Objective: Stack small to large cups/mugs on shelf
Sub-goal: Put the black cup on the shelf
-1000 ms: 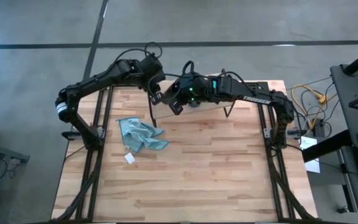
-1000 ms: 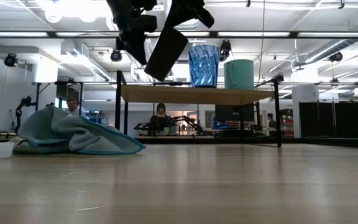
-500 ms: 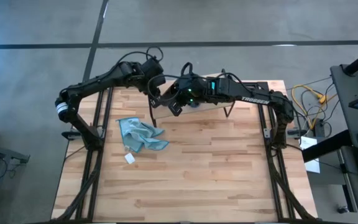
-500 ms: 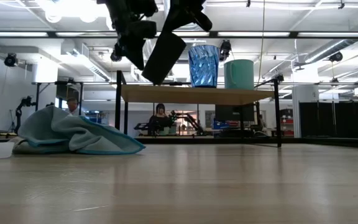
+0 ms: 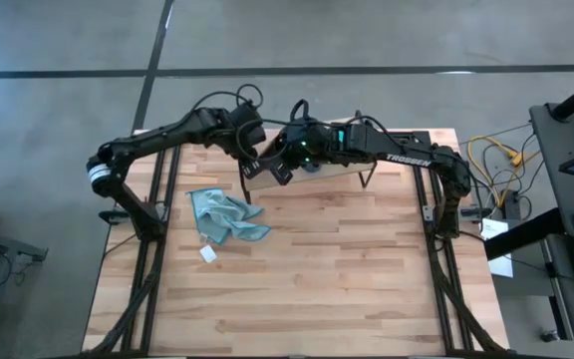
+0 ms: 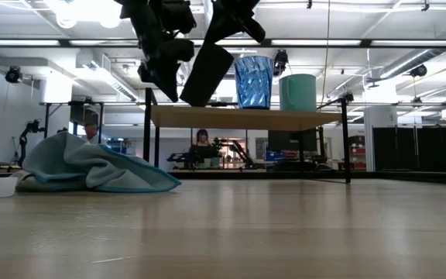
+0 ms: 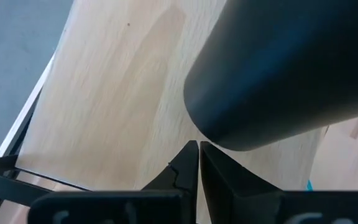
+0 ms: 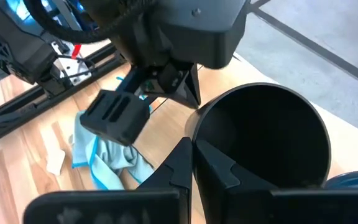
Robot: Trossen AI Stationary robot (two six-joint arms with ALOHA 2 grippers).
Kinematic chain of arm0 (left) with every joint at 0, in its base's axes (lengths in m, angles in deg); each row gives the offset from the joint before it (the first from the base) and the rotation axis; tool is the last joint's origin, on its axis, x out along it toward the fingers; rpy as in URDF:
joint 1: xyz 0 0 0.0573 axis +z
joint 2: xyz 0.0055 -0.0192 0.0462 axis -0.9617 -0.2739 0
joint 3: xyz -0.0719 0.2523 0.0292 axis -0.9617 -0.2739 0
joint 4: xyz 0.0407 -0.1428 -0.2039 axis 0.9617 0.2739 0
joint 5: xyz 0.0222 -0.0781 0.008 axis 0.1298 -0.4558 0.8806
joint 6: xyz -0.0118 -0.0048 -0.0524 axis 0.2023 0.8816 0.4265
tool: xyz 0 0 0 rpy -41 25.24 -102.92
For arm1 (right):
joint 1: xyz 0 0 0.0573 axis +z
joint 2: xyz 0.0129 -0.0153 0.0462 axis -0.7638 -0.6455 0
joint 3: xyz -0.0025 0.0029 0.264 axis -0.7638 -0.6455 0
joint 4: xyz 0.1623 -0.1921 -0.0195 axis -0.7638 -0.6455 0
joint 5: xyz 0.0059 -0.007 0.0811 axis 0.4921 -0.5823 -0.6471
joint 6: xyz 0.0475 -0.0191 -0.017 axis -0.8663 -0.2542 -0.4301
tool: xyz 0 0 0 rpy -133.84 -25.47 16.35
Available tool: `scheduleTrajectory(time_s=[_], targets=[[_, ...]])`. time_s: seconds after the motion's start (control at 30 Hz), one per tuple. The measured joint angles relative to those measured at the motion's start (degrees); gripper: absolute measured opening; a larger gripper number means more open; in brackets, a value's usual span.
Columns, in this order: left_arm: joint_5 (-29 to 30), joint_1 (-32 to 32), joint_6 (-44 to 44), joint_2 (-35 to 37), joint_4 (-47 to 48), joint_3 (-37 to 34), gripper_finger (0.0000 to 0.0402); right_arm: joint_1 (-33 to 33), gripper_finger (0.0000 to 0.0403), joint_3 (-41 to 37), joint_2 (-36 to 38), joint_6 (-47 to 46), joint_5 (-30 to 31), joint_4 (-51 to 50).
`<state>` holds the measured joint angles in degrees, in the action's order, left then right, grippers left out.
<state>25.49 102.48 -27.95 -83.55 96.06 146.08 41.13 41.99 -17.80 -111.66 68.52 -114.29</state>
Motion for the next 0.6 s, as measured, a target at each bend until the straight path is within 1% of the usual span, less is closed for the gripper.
scheduleTrajectory(time_s=[0.1,0.23,0.37,0.43,0.6], targets=[[0.0,0.0,0.0,0.8,-0.2,0.3,0.0003,0.0,0.0009,-0.3,0.0,0.1,0.0,0.0],[0.0,0.0,0.0,3.9,-2.1,0.3,0.0003,-0.3,0.0009,-0.8,0.0,0.2,0.0,0.0],[-2.4,0.0,1.2,5.9,-3.8,-0.1,0.0003,-0.5,0.0009,-1.1,0.0,0.2,0.0,0.2],[-3.7,0.0,1.4,6.6,-6.3,-0.8,0.0003,-0.6,0.0008,-1.0,0.0,0.2,0.0,0.4],[-5.1,-0.1,2.3,6.1,-8.0,-1.6,0.0003,-0.5,0.0008,-1.0,0.0,0.1,-0.8,0.5]])
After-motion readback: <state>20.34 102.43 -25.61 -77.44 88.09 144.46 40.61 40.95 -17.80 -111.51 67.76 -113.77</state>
